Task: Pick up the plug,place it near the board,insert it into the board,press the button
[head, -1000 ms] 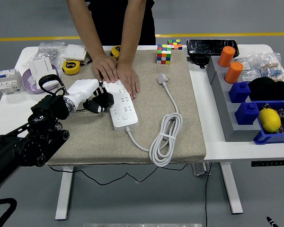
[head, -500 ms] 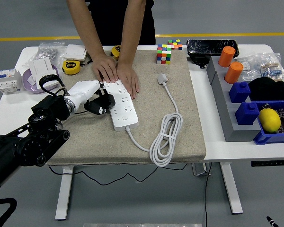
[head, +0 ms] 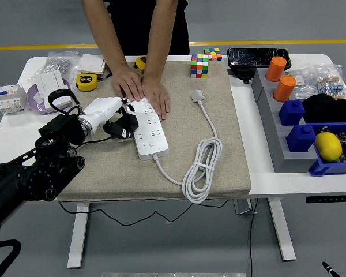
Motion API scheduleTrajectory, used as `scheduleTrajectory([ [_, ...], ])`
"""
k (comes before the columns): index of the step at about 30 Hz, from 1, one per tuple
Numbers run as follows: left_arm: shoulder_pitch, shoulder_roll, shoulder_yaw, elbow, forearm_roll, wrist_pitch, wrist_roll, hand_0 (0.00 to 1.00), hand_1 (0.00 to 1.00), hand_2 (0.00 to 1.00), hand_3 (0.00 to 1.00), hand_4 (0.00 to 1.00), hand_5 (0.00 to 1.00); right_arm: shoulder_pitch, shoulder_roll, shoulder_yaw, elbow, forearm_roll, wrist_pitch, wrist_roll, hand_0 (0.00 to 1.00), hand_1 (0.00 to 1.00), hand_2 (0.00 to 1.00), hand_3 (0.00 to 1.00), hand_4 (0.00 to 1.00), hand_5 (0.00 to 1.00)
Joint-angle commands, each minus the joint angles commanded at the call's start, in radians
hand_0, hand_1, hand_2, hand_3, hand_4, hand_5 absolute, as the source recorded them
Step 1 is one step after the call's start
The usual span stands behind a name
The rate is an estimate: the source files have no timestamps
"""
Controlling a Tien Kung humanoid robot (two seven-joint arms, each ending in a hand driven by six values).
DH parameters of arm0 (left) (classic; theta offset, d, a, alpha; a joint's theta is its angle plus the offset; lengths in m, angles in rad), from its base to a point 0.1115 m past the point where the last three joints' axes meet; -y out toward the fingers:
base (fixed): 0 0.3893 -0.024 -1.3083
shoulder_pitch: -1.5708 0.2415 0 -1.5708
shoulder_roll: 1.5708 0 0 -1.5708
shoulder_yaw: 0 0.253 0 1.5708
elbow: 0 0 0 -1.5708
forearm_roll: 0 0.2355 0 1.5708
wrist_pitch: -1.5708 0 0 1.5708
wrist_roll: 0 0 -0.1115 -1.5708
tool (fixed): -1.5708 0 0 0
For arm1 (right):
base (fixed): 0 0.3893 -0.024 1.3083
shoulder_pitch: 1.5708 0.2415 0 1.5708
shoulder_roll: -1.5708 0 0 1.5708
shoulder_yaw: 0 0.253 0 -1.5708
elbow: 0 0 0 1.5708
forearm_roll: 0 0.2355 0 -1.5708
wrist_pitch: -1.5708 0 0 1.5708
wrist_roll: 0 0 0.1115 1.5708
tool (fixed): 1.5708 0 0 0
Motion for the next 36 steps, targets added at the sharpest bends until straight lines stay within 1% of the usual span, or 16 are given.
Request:
scheduleTrajectory([
  [7, 0.004, 0.003, -0.019, -0.027, -0.024, -0.028, 0.004, 0.664, 0.695, 0.626, 0.746, 0.998, 0.273, -0.002, 0.001, -0.004, 0.000, 0.003, -0.002, -0.003, 0.909, 0.792, 0.772, 0.790, 0.998, 0.867],
  [8, 0.004, 0.003, -0.024, -0.030, -0.031, -0.037, 0.006, 0.753, 0.811, 0.770, 0.806, 0.998, 0.536, -0.001, 0.002, -0.005, 0.000, 0.004, -0.002, -0.003, 0.910, 0.793, 0.772, 0.791, 0.998, 0.873],
  [13, 0.017, -0.002, -0.078, -0.056, -0.072, -0.080, 0.024, 0.753, 0.811, 0.770, 0.806, 0.998, 0.536, -0.001, 0.003, -0.010, 0.000, 0.008, -0.004, -0.004, 0.910, 0.793, 0.772, 0.791, 0.998, 0.873],
  [14, 0.025, -0.006, -0.098, -0.065, -0.084, -0.084, 0.030, 0.917, 0.998, 0.956, 0.931, 0.998, 0.916, -0.001, 0.003, -0.011, 0.000, 0.008, -0.004, -0.005, 0.910, 0.794, 0.772, 0.790, 0.998, 0.873],
  [16, 0.048, -0.020, -0.149, -0.088, -0.120, -0.084, 0.042, 0.917, 0.998, 0.956, 0.931, 0.998, 0.916, -0.002, 0.004, -0.008, 0.000, 0.006, -0.006, -0.007, 0.910, 0.794, 0.772, 0.790, 0.998, 0.873],
  [19, 0.084, -0.045, -0.217, -0.123, -0.173, -0.058, 0.047, 0.917, 0.998, 0.956, 0.931, 0.998, 0.916, -0.003, 0.006, -0.010, 0.000, 0.006, -0.006, -0.008, 0.910, 0.794, 0.772, 0.790, 0.998, 0.873],
  [20, 0.103, -0.058, -0.246, -0.140, -0.188, -0.040, 0.041, 0.998, 0.998, 0.998, 0.991, 0.998, 0.998, -0.004, 0.007, -0.010, 0.000, 0.006, -0.007, -0.009, 0.912, 0.794, 0.772, 0.791, 0.998, 0.876],
  [21, 0.117, -0.067, -0.274, -0.153, -0.198, -0.023, 0.036, 0.998, 0.998, 0.998, 0.991, 0.998, 0.998, -0.004, 0.008, -0.009, 0.000, 0.006, -0.007, -0.009, 0.912, 0.794, 0.772, 0.791, 0.998, 0.876],
  [23, 0.153, -0.088, -0.331, -0.186, -0.229, 0.029, 0.008, 0.998, 0.998, 0.998, 0.991, 0.998, 0.998, -0.005, 0.009, -0.010, 0.000, 0.006, -0.006, -0.009, 0.912, 0.794, 0.772, 0.791, 0.998, 0.876],
  [24, 0.178, -0.100, -0.364, -0.208, -0.257, 0.069, -0.017, 0.998, 0.998, 0.998, 0.991, 0.998, 0.998, -0.006, 0.010, -0.011, 0.000, 0.005, -0.006, -0.009, 0.912, 0.794, 0.772, 0.791, 0.998, 0.876],
  [29, 0.270, -0.128, -0.459, -0.302, -0.344, 0.202, -0.065, 0.998, 0.998, 0.998, 0.986, 0.998, 0.998, -0.011, 0.011, -0.010, 0.000, 0.002, -0.007, -0.009, 0.911, 0.794, 0.772, 0.791, 0.998, 0.882],
  [30, 0.286, -0.130, -0.466, -0.319, -0.354, 0.213, -0.067, 0.998, 0.998, 0.998, 0.986, 0.998, 0.998, -0.011, 0.011, -0.009, 0.000, 0.001, -0.007, -0.009, 0.911, 0.794, 0.772, 0.791, 0.998, 0.882],
  [31, 0.321, -0.133, -0.478, -0.353, -0.381, 0.229, -0.071, 0.998, 0.998, 0.998, 0.986, 0.998, 0.998, -0.014, 0.012, -0.008, 0.000, -0.001, -0.007, -0.010, 0.911, 0.794, 0.772, 0.791, 0.998, 0.882],
  [32, 0.347, -0.133, -0.482, -0.376, -0.397, 0.236, -0.073, 0.998, 0.998, 0.975, 0.951, 0.977, 0.998, -0.015, 0.013, -0.008, 0.000, -0.002, -0.007, -0.010, 0.912, 0.794, 0.771, 0.791, 0.998, 0.885],
  [33, 0.372, -0.133, -0.484, -0.395, -0.407, 0.238, -0.073, 0.998, 0.998, 0.975, 0.951, 0.977, 0.998, -0.016, 0.013, -0.008, 0.000, -0.001, -0.007, -0.010, 0.912, 0.794, 0.771, 0.791, 0.998, 0.885],
  [36, 0.438, -0.129, -0.482, -0.421, -0.429, 0.242, -0.074, 0.998, 0.998, 0.975, 0.951, 0.977, 0.998, -0.020, 0.015, -0.006, 0.000, -0.004, -0.007, -0.011, 0.912, 0.794, 0.771, 0.791, 0.998, 0.885],
])
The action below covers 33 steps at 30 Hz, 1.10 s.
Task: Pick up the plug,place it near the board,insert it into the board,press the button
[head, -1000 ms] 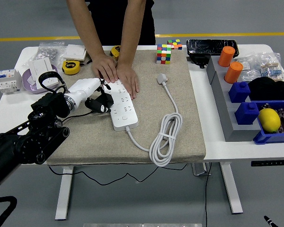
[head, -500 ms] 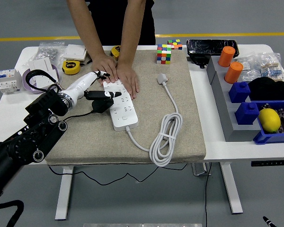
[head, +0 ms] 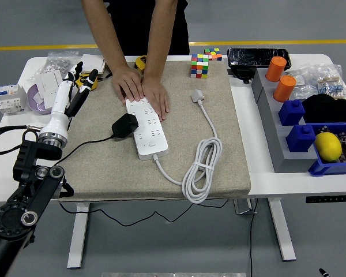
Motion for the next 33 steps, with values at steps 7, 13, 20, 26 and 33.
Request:
scheduleTrajectory([
  [7, 0.074, 0.002, 0.025, 0.010, -0.018, -0.011, -0.001, 0.998, 0.998, 0.956, 0.933, 0.964, 0.998, 0.003, 0.000, -0.009, 0.000, 0.007, 0.000, 0.002, 0.911, 0.794, 0.771, 0.790, 0.998, 0.892],
  [13, 0.087, 0.012, 0.085, 0.017, 0.000, -0.010, -0.006, 0.988, 0.986, 0.933, 0.913, 0.936, 0.998, 0.000, -0.002, -0.005, 0.000, 0.003, -0.001, 0.000, 0.910, 0.793, 0.771, 0.791, 0.998, 0.903],
  [20, 0.073, 0.025, 0.162, 0.053, 0.037, -0.030, 0.009, 0.983, 0.974, 0.909, 0.891, 0.926, 0.998, -0.002, 0.000, -0.011, 0.000, 0.009, -0.001, 0.000, 0.908, 0.792, 0.771, 0.790, 0.998, 0.917],
  [26, 0.046, 0.034, 0.216, 0.078, 0.040, -0.041, 0.014, 0.982, 0.971, 0.910, 0.892, 0.925, 0.998, -0.001, -0.001, -0.008, 0.000, 0.006, -0.002, -0.002, 0.909, 0.792, 0.771, 0.790, 0.998, 0.918],
  [33, 0.027, 0.032, 0.216, 0.088, 0.054, -0.042, 0.018, 0.979, 0.971, 0.908, 0.888, 0.925, 0.998, -0.001, -0.001, -0.012, 0.000, 0.010, -0.002, -0.002, 0.909, 0.791, 0.770, 0.790, 0.998, 0.921],
])
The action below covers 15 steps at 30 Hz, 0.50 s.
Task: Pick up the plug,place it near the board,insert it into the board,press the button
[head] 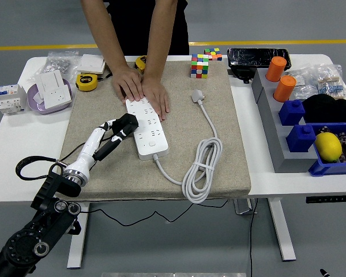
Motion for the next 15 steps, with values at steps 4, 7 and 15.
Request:
scheduleTrajectory([
  [4, -0.004, -0.002, 0.004, -0.004, 0.012, 0.000, 0.004, 0.979, 0.971, 0.908, 0.888, 0.925, 0.998, -0.002, 0.001, 0.003, 0.000, -0.004, -0.001, -0.001, 0.909, 0.791, 0.770, 0.790, 0.998, 0.921],
  [7, -0.006, -0.004, 0.009, -0.005, 0.018, -0.002, 0.007, 0.976, 0.967, 0.908, 0.882, 0.913, 0.998, -0.001, 0.002, 0.002, 0.000, -0.003, -0.003, 0.001, 0.909, 0.790, 0.771, 0.793, 0.998, 0.924],
  [15, -0.017, -0.008, 0.025, -0.009, 0.030, -0.003, 0.012, 0.977, 0.966, 0.904, 0.879, 0.907, 0.998, 0.000, 0.001, -0.002, 0.000, 0.000, -0.003, 0.000, 0.908, 0.790, 0.770, 0.792, 0.998, 0.933],
])
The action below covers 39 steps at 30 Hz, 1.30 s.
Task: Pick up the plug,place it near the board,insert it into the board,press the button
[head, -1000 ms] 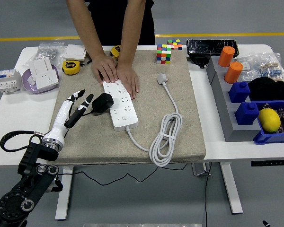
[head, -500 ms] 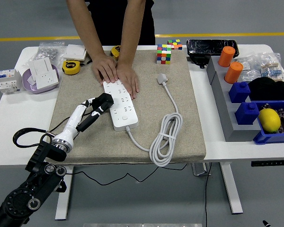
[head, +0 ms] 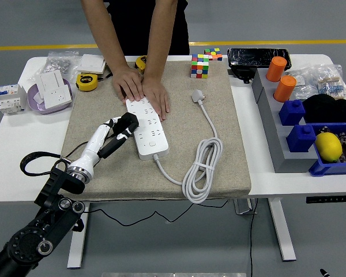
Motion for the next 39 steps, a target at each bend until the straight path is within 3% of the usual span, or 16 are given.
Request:
scheduleTrajectory([
  [25, -0.052, 0.008, 0.052, 0.010, 0.057, -0.011, 0.021, 0.981, 0.963, 0.902, 0.870, 0.903, 0.998, 0.003, -0.003, -0.012, 0.000, 0.004, 0.000, -0.004, 0.903, 0.787, 0.770, 0.791, 0.998, 0.957],
  [39, -0.105, 0.028, 0.105, 0.019, 0.197, -0.037, 0.068, 0.986, 0.957, 0.889, 0.866, 0.906, 0.998, 0.004, -0.004, -0.017, 0.000, 0.008, -0.001, -0.007, 0.903, 0.786, 0.770, 0.791, 0.998, 0.972],
])
